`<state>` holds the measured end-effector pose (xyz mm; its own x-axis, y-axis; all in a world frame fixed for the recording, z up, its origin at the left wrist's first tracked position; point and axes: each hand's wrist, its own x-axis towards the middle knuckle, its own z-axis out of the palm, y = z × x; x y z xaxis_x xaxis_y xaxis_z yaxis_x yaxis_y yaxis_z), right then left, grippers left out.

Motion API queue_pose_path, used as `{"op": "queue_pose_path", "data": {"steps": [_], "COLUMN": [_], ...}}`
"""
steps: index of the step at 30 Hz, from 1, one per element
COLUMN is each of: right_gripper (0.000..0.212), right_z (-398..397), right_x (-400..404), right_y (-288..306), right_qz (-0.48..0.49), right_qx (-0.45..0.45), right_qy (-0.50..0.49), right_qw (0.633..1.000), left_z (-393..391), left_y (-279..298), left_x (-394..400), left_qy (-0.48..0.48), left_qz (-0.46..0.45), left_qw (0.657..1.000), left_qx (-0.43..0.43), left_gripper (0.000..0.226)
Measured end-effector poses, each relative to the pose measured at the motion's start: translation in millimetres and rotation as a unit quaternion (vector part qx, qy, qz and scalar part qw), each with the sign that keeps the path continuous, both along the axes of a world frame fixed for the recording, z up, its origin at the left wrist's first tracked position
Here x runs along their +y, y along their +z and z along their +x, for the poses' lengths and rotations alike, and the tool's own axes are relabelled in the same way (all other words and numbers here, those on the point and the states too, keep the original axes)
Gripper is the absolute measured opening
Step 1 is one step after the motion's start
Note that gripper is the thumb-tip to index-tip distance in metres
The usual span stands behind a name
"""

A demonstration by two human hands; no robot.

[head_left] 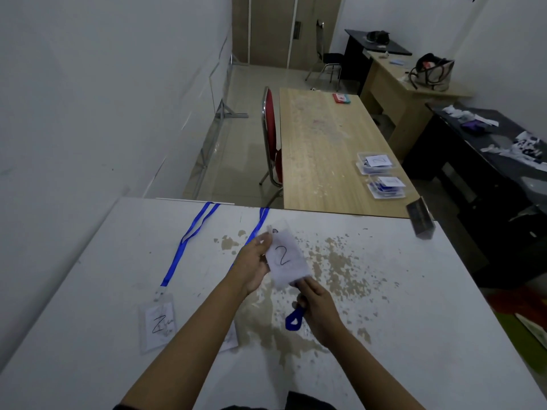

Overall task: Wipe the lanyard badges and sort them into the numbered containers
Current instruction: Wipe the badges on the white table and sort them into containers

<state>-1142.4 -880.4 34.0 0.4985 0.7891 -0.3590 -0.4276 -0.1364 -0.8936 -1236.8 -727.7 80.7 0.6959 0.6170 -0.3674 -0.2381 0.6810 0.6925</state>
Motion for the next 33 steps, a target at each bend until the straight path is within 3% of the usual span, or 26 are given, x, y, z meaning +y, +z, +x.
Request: {"op": "queue_pose_path", "data": {"steps": [3, 7, 10, 13, 16, 18, 21, 23, 28, 33], "right_gripper": [0.027, 0.031, 0.032, 0.036, 0.036, 0.030, 0.018, 0.006, 0.004, 0.023], "right_z": [-8, -8, 3, 20, 40, 50, 61, 68, 77, 68], "right_x": [-7, -17, -22, -24, -21, -17, -11, -8, -6, -10], "right_y": [-1, -1, 1, 7, 16, 24, 37, 42, 45, 36], "right_qz": [-0.004, -0.017, -0.035, -0.070, -0.092, -0.094, -0.078, -0.065, -0.051, -0.001], "right_qx": [-0.008, -0.055, -0.084, -0.121, -0.192, -0.239, -0.268, -0.259, -0.211, -0.022], "right_qy": [0.024, 0.102, 0.177, 0.227, 0.236, 0.240, 0.232, 0.219, 0.198, 0.055], "right_qw": [1.000, 0.993, 0.980, 0.964, 0.948, 0.936, 0.932, 0.938, 0.956, 0.998], "left_z": [0, 0, 0, -4, -10, -14, -15, -14, -8, 5], "left_y": [-6, -8, -13, -15, -13, -11, -11, -13, -13, -7], "left_x": [6, 7, 8, 7, 6, 3, -3, -7, -17, -31], "left_qy": [0.050, 0.109, 0.099, 0.033, -0.107, -0.205, -0.274, -0.302, -0.354, -0.299], "left_qz": [0.000, 0.001, 0.023, 0.079, 0.128, 0.141, 0.151, 0.137, 0.123, 0.140], "left_qw": [0.998, 0.992, 0.990, 0.982, 0.963, 0.942, 0.925, 0.924, 0.916, 0.935], "left_qx": [0.023, 0.061, 0.102, 0.168, 0.212, 0.224, 0.215, 0.191, 0.145, 0.132], "left_gripper": [0.039, 0.022, 0.024, 0.018, 0.015, 0.014, 0.013, 0.013, 0.022, 0.037]}}
